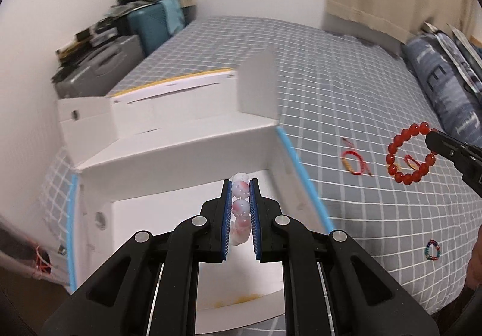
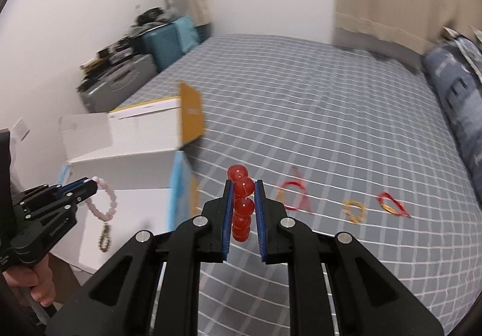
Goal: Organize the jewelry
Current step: 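Carry both bracelets into the white box and open both tools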
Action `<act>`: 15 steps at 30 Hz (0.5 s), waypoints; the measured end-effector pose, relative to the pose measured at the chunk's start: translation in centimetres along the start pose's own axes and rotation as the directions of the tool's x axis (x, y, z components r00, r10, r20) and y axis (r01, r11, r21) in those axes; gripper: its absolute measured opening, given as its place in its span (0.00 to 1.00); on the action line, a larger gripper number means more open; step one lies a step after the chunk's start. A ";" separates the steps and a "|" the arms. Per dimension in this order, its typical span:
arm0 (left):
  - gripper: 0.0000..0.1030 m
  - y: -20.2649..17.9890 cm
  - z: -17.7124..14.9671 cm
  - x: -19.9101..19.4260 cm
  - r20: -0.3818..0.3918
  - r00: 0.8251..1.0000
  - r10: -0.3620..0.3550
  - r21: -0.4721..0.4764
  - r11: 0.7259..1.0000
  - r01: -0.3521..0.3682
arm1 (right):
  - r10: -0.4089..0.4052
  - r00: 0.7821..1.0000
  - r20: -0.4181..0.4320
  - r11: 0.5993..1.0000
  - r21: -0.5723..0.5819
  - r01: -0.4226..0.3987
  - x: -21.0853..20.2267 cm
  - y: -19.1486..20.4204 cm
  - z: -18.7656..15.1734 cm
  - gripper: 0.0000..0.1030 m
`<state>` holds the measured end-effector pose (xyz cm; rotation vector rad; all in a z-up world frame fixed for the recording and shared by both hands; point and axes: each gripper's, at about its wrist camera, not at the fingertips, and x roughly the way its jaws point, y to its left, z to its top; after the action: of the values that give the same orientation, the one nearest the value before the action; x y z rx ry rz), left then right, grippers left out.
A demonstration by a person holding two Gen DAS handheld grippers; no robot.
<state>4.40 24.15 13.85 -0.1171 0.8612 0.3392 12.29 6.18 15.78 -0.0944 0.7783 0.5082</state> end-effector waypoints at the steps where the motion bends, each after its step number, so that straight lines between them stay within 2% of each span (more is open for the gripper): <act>1: 0.11 0.5 0.0 0.0 0.000 1.000 0.005 -0.006 1.000 -0.005 | 0.011 1.000 -0.001 1.000 -0.010 -0.011 0.2 0.8 0.2 0.13; 8: 0.11 5.7 -1.7 0.1 -0.025 0.998 0.053 -0.075 0.996 -0.055 | 0.087 0.995 -0.044 0.991 -0.095 -0.091 3.0 7.8 -0.3 0.13; 15: 0.11 8.8 -4.3 1.9 -0.081 0.995 0.064 -0.128 0.989 -0.074 | 0.130 0.979 -0.154 0.979 -0.139 -0.151 7.8 12.9 -2.8 0.13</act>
<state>-0.54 31.91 9.92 -0.2233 0.9204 0.4585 9.06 19.88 9.74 -0.2186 0.8921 0.7005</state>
